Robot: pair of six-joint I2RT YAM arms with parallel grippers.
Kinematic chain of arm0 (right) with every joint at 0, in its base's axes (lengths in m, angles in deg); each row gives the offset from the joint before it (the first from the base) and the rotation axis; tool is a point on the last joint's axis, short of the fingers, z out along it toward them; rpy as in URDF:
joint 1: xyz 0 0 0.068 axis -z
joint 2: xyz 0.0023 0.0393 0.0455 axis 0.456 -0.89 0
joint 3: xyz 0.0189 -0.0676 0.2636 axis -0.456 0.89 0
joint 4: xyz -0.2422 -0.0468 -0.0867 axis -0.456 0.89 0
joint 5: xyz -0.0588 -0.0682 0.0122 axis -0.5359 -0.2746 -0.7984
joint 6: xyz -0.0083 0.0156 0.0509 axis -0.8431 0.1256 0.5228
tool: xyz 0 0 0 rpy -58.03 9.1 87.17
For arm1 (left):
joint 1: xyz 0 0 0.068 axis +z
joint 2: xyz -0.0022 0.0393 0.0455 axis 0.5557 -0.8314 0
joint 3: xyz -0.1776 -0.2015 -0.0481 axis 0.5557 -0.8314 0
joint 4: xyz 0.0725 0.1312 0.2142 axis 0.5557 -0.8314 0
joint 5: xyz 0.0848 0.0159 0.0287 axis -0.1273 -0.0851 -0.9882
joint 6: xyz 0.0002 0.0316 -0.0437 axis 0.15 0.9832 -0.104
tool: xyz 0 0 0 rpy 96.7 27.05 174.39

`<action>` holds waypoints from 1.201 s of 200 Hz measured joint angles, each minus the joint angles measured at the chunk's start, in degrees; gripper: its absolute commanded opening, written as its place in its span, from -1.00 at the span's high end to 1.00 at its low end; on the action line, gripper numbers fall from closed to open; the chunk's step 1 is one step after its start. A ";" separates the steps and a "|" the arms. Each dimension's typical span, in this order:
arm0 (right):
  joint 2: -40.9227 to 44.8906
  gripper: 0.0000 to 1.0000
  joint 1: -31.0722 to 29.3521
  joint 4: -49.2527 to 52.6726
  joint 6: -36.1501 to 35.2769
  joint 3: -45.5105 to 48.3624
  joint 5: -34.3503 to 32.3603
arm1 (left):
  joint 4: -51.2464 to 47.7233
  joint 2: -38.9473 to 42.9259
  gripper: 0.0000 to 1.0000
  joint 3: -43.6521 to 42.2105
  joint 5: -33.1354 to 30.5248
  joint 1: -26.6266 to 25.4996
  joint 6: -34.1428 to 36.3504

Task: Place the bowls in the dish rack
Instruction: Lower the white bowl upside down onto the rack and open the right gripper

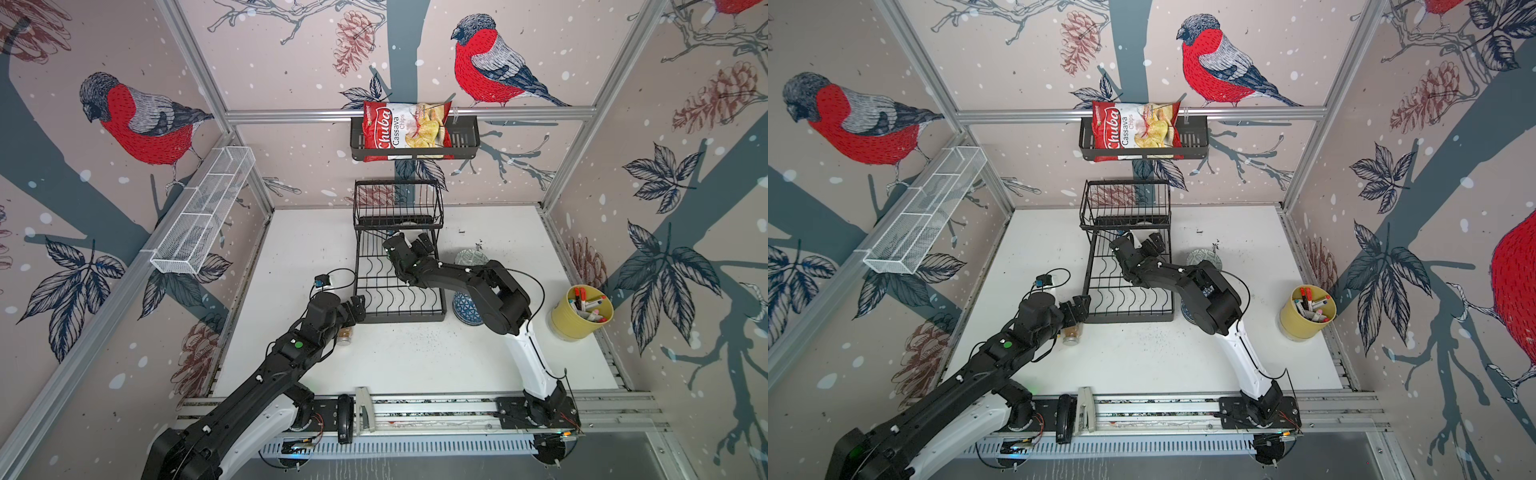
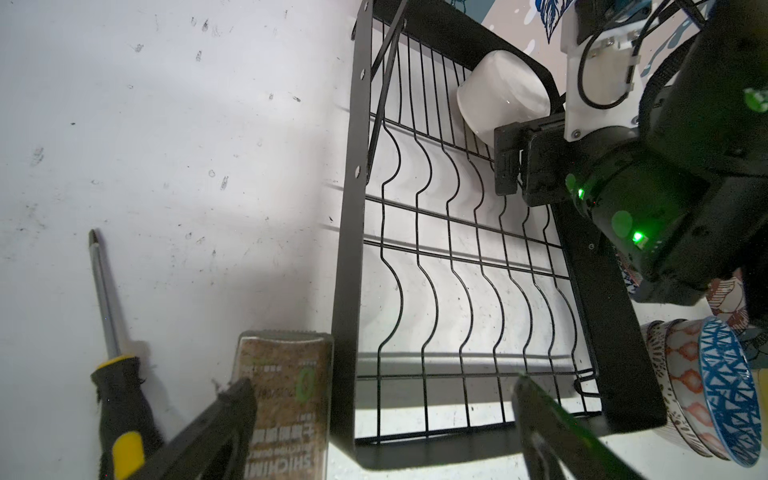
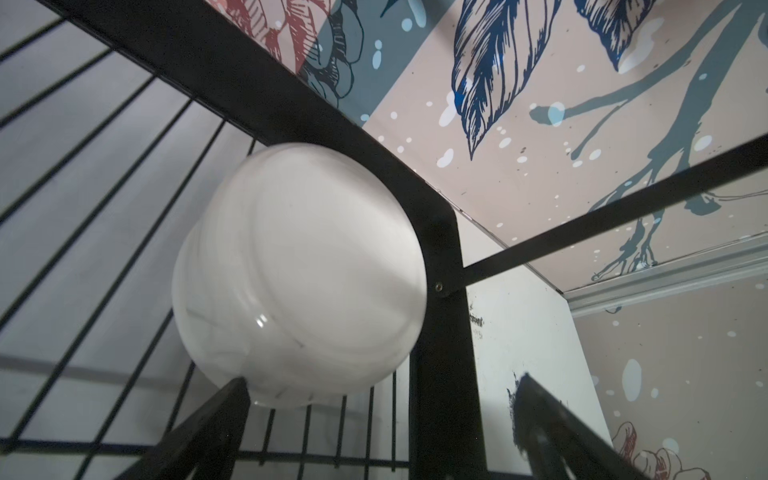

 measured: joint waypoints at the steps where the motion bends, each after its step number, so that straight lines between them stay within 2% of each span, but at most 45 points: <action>1: 0.00 -0.99 0.00 0.02 0.00 0.00 -0.02 | 0.00 0.00 -0.91 0.00 0.00 0.00 -0.02; 53: 0.48 -0.99 -0.24 0.46 1.38 1.18 -0.57 | 0.02 0.00 -0.91 -0.13 0.00 0.00 -0.07; 109: 5.62 -0.99 -2.58 1.66 4.50 4.50 2.60 | 0.09 -0.09 -0.91 -0.46 0.11 0.00 -0.04; 240: 23.58 -0.99 -8.94 9.46 22.21 20.65 20.02 | 0.26 -2.32 -0.91 -0.09 1.46 0.00 -0.09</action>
